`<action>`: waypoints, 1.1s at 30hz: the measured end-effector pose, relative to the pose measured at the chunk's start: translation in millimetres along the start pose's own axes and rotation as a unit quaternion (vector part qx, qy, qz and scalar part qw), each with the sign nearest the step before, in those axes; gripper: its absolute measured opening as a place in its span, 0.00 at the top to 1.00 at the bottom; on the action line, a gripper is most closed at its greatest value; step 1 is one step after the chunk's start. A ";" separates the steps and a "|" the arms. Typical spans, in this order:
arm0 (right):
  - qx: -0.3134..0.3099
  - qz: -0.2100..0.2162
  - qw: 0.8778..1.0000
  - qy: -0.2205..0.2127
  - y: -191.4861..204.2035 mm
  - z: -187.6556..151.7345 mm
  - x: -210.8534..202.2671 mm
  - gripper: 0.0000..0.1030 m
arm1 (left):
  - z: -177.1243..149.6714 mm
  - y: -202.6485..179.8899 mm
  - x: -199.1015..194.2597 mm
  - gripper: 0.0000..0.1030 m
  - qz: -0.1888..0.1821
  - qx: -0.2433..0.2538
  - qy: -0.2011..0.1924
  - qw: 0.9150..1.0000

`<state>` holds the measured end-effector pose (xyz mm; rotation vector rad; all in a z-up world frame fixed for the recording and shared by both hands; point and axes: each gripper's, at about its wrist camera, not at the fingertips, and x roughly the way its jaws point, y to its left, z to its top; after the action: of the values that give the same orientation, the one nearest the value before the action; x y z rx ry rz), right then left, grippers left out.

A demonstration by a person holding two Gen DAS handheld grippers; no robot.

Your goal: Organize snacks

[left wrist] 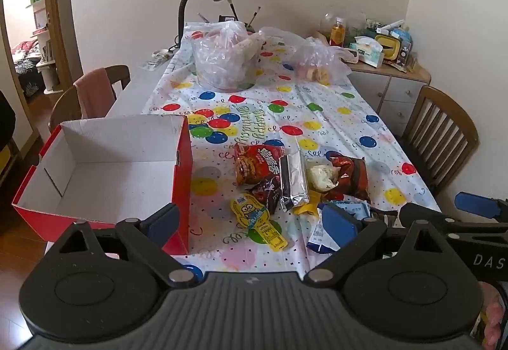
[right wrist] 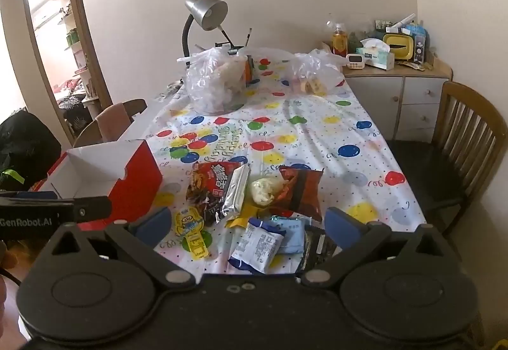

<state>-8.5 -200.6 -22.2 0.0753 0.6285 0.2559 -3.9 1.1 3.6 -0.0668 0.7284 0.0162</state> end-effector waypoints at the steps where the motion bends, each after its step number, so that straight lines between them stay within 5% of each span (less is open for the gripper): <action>1: -0.008 -0.002 1.000 -0.011 14.2 -5.7 -21.7 0.00 | -2.0 -1.5 1.2 0.06 0.001 0.001 -0.001 1.000; 33: -0.009 -0.018 0.999 -0.033 13.0 5.7 -16.9 0.00 | 4.7 -1.9 -6.3 0.06 -0.019 0.016 -0.007 1.000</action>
<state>-21.0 -192.4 -6.0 0.0556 0.5620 0.2231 -5.4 -0.4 11.4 -0.0498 0.7130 -0.0322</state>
